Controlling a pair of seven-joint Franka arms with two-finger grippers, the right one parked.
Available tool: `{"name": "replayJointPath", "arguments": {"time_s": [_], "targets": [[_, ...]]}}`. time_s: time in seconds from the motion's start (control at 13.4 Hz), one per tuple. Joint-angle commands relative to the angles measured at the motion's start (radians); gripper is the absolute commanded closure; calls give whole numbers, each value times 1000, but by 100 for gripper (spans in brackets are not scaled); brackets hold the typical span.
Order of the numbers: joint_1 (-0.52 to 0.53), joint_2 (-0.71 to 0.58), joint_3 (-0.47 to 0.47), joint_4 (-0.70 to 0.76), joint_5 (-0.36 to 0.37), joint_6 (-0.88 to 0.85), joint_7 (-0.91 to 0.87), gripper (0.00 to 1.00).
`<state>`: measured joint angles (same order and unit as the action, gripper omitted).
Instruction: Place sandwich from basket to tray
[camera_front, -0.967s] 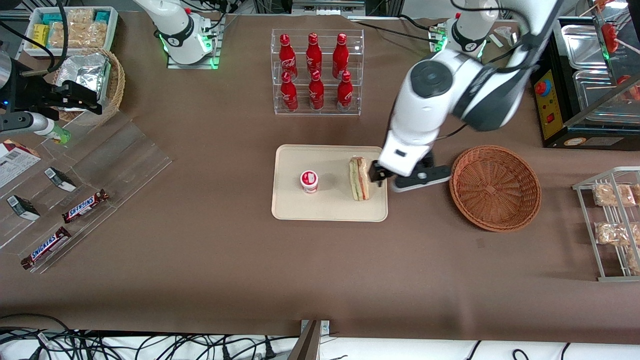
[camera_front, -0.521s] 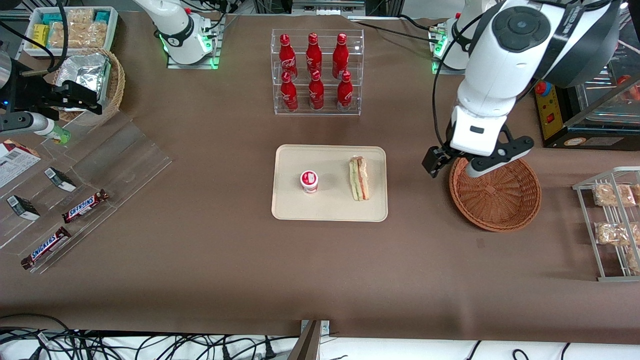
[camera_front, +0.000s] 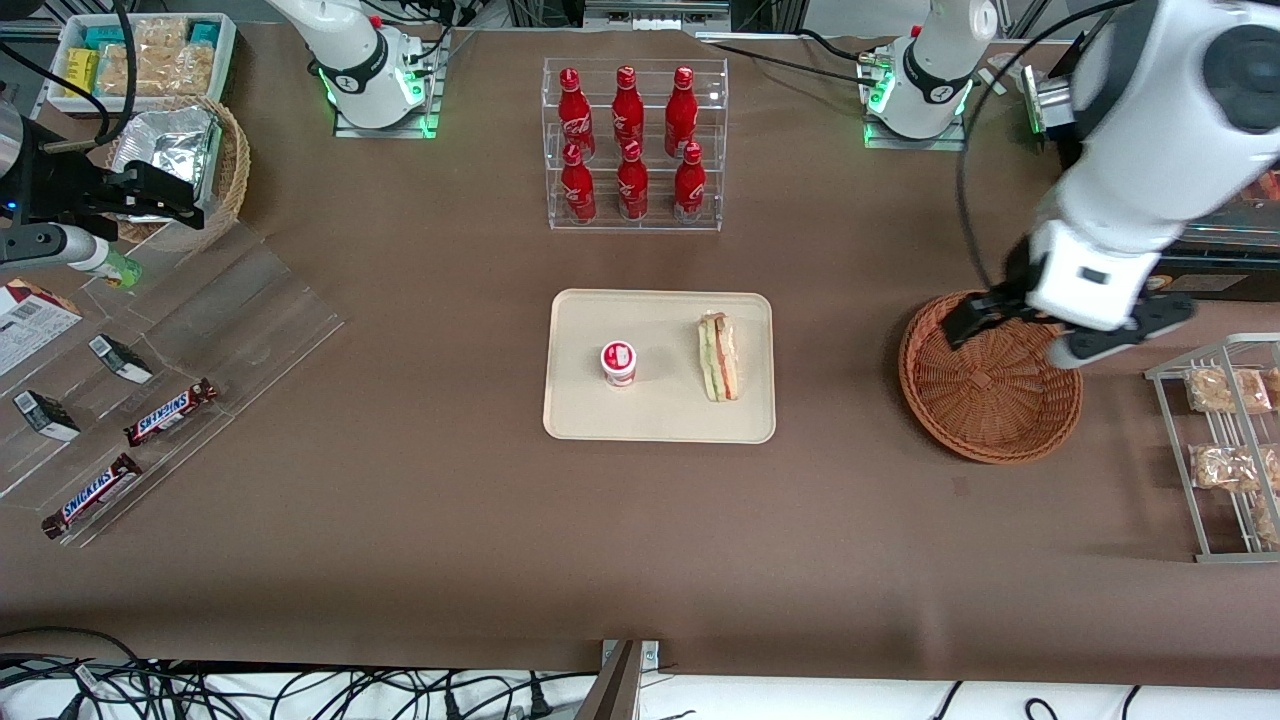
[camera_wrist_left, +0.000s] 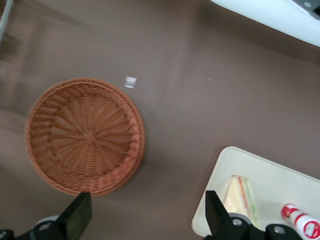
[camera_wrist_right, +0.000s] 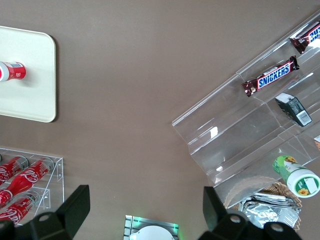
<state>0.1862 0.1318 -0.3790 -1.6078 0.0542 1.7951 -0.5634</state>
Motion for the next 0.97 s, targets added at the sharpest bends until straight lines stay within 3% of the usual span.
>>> {"name": "replayJointPath", "arguments": {"time_s": [0.0,0.45,0.74,0.89], "targets": [[-4,-76,113,-17,-69,-78,231,0],[-20,-104,204,-8,-66,-155,644,0],[-33,-104,192,-9,-2,-175,678,0],[-33,-106,192,-8,-4,-175,678,0]]}}
